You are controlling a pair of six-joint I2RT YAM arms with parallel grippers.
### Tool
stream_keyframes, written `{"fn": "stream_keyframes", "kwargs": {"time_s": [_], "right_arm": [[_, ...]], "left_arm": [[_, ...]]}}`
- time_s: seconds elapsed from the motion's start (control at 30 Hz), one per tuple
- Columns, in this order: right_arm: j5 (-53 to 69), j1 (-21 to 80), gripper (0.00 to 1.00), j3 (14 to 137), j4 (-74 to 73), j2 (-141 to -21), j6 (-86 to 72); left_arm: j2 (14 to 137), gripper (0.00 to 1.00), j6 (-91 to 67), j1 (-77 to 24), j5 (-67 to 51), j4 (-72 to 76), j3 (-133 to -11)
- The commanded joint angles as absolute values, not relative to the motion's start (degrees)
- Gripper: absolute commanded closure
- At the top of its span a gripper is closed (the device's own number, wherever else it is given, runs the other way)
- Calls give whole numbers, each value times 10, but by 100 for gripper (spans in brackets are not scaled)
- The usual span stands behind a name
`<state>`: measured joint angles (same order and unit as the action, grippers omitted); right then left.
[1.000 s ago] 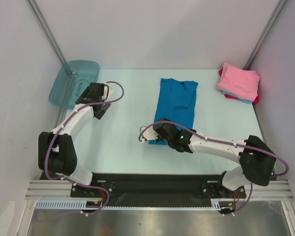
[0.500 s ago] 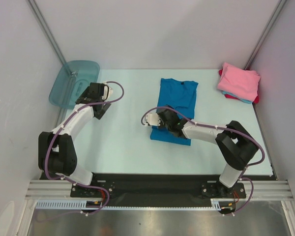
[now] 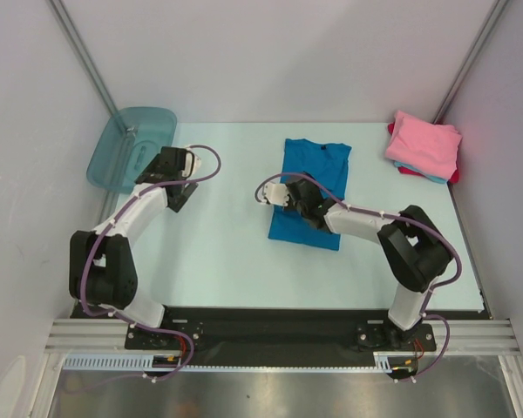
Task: Fold and stack the t-shirts
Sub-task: Fold the tshirt
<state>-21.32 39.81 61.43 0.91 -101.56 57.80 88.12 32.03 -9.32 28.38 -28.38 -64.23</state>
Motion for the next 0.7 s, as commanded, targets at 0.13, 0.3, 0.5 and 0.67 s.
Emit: {"fn": "stream_keyframes", "kwargs": {"time_s": [0.13, 0.3, 0.5, 0.67], "right_arm": [[-208, 377, 100, 649, 43, -1041, 582], [-225, 366, 100, 657, 54, -1072, 581], [-308, 352, 26, 651, 196, -1114, 593], [-394, 359, 24, 615, 419, -1114, 681]], "left_arm": [[880, 0, 325, -101, 295, -274, -651], [882, 0, 323, -102, 296, -274, -650], [883, 0, 323, -105, 296, -274, -651], [884, 0, 322, -109, 296, -274, -651]]}}
